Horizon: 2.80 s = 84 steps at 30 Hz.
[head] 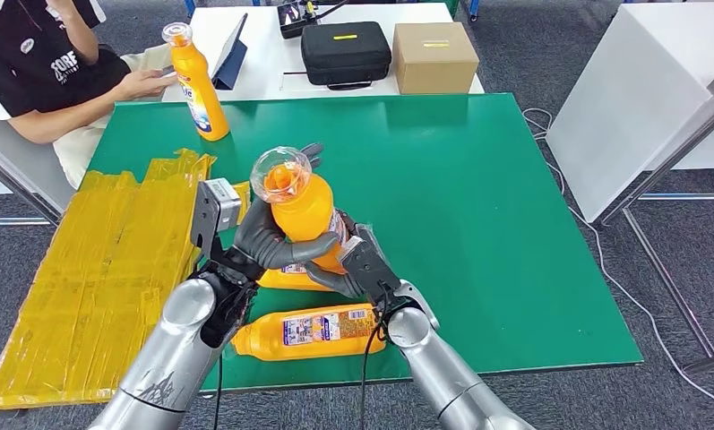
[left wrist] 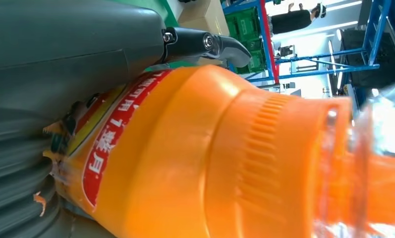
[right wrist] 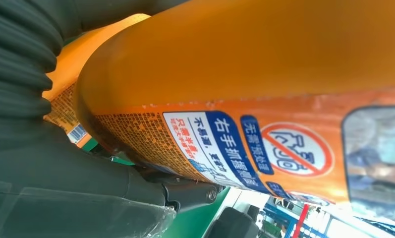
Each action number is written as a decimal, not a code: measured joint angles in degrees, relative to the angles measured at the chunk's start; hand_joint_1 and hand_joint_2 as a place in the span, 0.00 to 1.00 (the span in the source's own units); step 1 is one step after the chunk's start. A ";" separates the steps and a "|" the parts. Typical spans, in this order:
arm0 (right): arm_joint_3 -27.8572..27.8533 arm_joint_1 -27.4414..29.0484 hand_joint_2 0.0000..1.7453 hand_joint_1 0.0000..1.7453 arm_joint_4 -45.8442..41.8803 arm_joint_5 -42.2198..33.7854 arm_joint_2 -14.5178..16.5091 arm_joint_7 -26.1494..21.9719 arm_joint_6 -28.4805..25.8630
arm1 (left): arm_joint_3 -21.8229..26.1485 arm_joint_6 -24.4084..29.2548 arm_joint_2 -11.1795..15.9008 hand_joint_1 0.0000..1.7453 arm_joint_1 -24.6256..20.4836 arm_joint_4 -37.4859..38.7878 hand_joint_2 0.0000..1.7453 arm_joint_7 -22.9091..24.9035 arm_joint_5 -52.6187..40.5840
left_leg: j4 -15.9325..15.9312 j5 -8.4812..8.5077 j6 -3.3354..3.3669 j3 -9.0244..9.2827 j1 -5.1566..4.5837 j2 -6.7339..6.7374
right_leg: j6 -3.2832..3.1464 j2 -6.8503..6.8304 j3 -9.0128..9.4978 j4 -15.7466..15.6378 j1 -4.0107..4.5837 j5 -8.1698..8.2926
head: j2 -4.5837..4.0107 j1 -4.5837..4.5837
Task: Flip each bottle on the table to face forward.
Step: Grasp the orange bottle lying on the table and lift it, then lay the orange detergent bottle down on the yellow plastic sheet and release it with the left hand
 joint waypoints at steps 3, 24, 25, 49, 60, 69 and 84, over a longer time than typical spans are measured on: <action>0.40 -0.29 1.00 1.00 0.59 0.02 0.13 0.00 0.01 | 0.25 0.08 0.01 0.00 0.32 -0.06 1.00 0.00 0.00 | 0.00 0.00 0.00 0.00 0.00 -0.01 | 0.00 0.00 0.00 0.00 0.00 0.00 | 0.00 0.00; 2.20 -0.97 1.00 1.00 1.58 -0.32 0.18 0.00 0.14 | 2.01 0.20 0.02 1.00 1.77 -1.06 1.00 -0.58 -0.54 | 0.00 0.00 0.00 0.00 0.00 -0.01 | 0.00 0.00 0.00 0.00 0.00 0.00 | -0.01 0.01; 2.23 -0.97 1.00 1.00 1.58 -0.39 0.18 -0.01 0.09 | 2.07 0.20 0.01 1.00 1.80 -1.08 1.00 -0.65 -0.62 | 0.00 0.00 0.00 0.00 0.00 -0.01 | 0.00 0.00 0.00 0.00 0.00 0.00 | 0.00 0.01; -0.49 6.95 1.00 0.00 -23.09 8.79 -6.14 0.96 -7.15 | 9.94 19.85 4.73 1.00 4.79 -10.21 1.00 -4.54 -25.66 | -0.01 0.00 -0.01 0.00 0.07 0.05 | -0.01 0.01 -0.04 0.00 0.02 0.00 | 0.01 0.01; -5.90 12.80 1.00 0.00 -35.53 17.87 -10.27 2.88 -13.96 | 20.86 30.53 12.20 1.00 3.77 -10.56 1.00 -0.72 -57.57 | -0.01 -0.01 -0.02 0.00 0.07 0.04 | -0.01 0.01 -0.06 0.00 0.02 -0.01 | 0.01 0.01; -6.88 13.68 1.00 0.00 -37.39 18.52 -10.61 3.14 -14.15 | 21.87 31.53 14.29 1.00 3.12 -8.32 1.00 2.48 -70.42 | -0.01 0.00 -0.01 0.00 0.06 0.04 | -0.02 0.01 -0.05 -0.01 0.01 -0.01 | -0.01 0.01; -6.71 12.22 1.00 0.00 -36.57 20.05 -9.10 5.20 -12.14 | 17.86 33.29 12.82 1.00 -0.93 13.15 1.00 7.58 -91.34 | -0.01 0.00 -0.01 0.00 0.06 0.03 | -0.01 0.01 -0.05 0.00 0.01 0.00 | 0.00 0.02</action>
